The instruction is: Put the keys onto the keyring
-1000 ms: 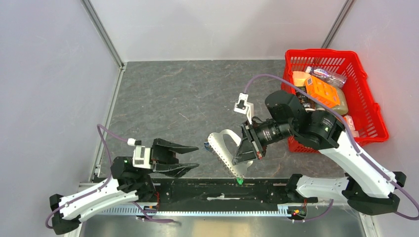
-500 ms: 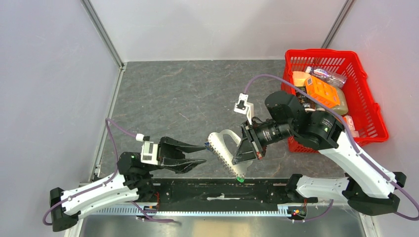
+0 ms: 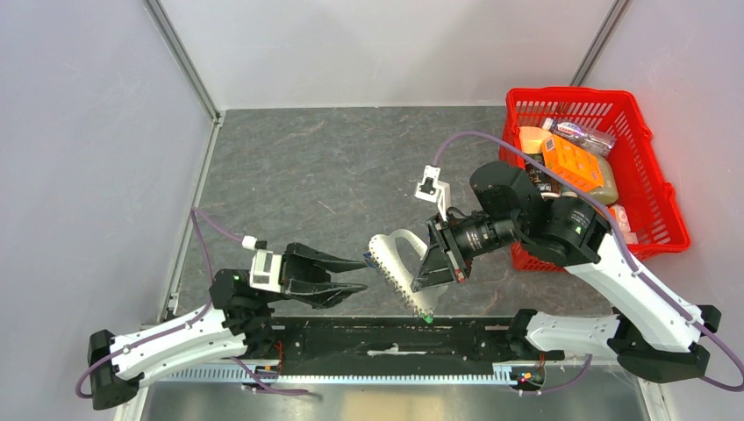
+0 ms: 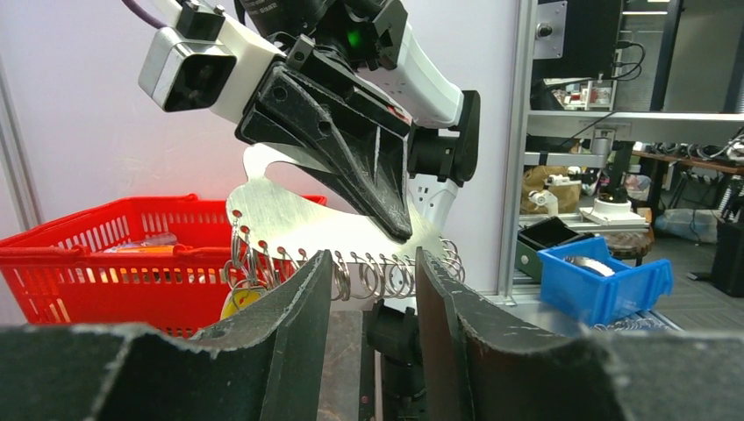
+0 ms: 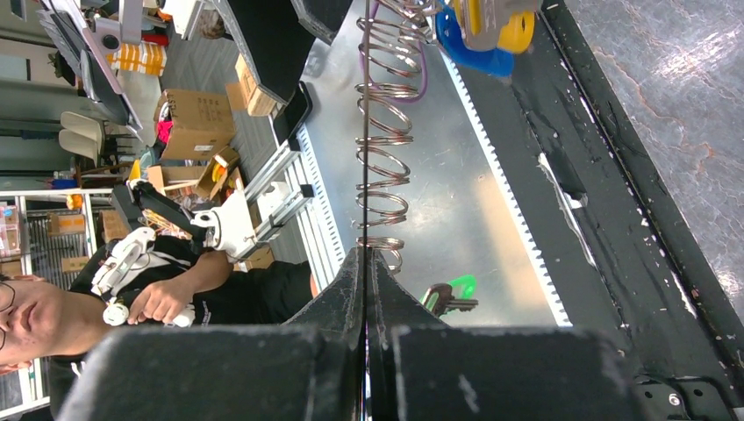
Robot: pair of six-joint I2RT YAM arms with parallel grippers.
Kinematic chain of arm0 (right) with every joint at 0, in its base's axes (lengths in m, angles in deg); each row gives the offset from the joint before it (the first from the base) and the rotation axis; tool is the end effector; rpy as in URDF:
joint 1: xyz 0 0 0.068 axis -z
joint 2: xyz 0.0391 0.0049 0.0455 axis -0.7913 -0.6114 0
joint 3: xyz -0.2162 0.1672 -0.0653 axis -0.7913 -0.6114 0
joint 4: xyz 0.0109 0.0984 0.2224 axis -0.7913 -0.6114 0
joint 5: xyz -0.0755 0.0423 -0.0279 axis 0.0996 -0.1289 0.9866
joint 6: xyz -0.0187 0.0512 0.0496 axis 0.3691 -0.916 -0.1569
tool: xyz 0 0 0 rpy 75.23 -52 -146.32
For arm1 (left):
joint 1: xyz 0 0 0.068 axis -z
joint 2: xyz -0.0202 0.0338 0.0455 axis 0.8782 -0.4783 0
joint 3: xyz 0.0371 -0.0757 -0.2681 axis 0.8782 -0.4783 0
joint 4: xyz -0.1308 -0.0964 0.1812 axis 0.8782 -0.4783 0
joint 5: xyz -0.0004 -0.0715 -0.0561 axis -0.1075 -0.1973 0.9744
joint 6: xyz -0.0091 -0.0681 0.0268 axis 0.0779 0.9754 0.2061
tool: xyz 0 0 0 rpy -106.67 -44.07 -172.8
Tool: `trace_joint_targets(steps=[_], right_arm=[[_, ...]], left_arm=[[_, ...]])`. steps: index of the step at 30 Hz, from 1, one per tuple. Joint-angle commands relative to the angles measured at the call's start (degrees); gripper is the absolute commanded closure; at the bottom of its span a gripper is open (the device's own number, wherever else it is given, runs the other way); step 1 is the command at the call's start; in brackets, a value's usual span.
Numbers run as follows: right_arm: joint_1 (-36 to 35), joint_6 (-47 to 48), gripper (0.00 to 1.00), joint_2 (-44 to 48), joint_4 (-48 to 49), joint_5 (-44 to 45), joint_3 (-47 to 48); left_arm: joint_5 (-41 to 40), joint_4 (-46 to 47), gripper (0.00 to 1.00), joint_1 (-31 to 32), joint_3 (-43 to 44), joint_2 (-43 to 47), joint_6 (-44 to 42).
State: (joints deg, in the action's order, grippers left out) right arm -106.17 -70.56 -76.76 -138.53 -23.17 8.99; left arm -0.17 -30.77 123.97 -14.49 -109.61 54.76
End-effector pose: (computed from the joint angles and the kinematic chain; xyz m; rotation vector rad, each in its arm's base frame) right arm 0.0715 0.1632 0.4349 -0.9209 2.3173 1.4860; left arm 0.0333 -0.1170 0.3503 0.7741 0.7326 -1.4248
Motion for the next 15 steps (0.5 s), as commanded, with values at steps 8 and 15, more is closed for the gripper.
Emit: trace_joint_targets(steps=[8,15], right_arm=[[0.1,0.4,1.00,0.8,3.9,-0.4,-0.3],[0.1,0.2,1.00,1.7,4.6,-0.5,-1.3]], left_arm=[[3.7,5.6,0.54,0.3,3.2,-3.3,3.7],[4.1,6.6,0.55,0.3,3.5,-5.0,4.1]])
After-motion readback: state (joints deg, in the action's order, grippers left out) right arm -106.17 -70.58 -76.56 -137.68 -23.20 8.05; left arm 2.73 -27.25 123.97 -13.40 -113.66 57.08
